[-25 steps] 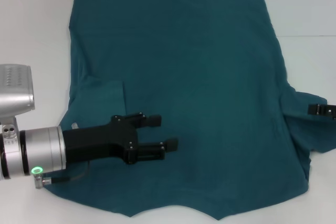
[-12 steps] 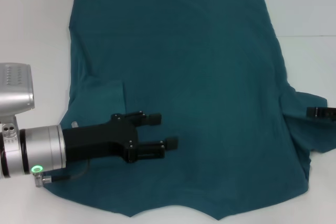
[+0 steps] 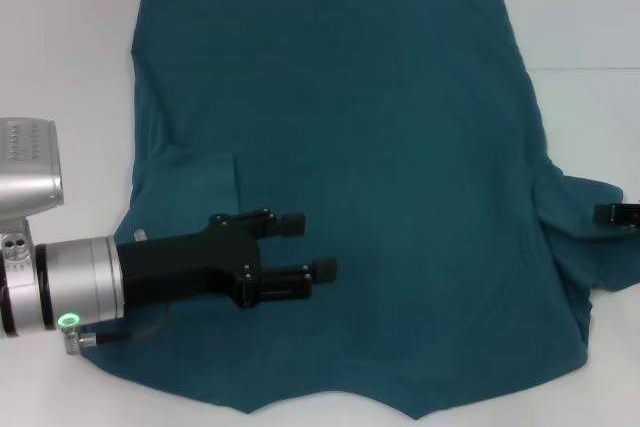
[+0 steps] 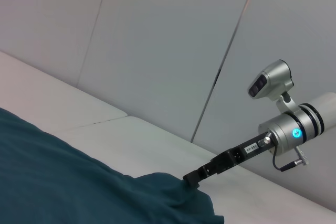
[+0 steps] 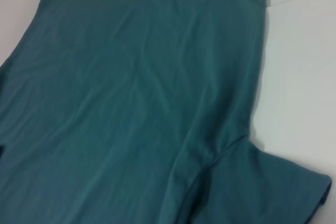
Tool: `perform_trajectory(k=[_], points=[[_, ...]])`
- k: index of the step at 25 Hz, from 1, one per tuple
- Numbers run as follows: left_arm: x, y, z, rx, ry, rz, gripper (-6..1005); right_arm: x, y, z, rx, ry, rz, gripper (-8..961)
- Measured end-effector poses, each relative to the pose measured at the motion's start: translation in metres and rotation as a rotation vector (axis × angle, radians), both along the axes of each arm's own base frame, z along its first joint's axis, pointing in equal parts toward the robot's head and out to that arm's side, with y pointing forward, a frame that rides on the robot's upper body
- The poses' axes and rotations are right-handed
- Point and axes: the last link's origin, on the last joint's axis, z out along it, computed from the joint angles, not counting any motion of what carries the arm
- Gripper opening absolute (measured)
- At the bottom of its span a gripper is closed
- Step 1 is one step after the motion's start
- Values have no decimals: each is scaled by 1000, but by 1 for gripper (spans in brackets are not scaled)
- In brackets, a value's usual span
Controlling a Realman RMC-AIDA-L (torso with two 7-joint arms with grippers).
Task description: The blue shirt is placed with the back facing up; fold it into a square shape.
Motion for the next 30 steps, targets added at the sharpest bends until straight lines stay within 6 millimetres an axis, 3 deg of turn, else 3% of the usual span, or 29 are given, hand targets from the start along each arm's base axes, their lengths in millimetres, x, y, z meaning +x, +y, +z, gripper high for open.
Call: perform_trajectory(k=[12,15,30], points=[[-1,1,0,4,4,6,834,0,0,-2,3,2,-2,172],[-2,0,-1,4,5,8,834,0,0,-3,4,2,0,3],[-4,-1,-1,7,1,18,834,5,3,20,90,9,-4,3]])
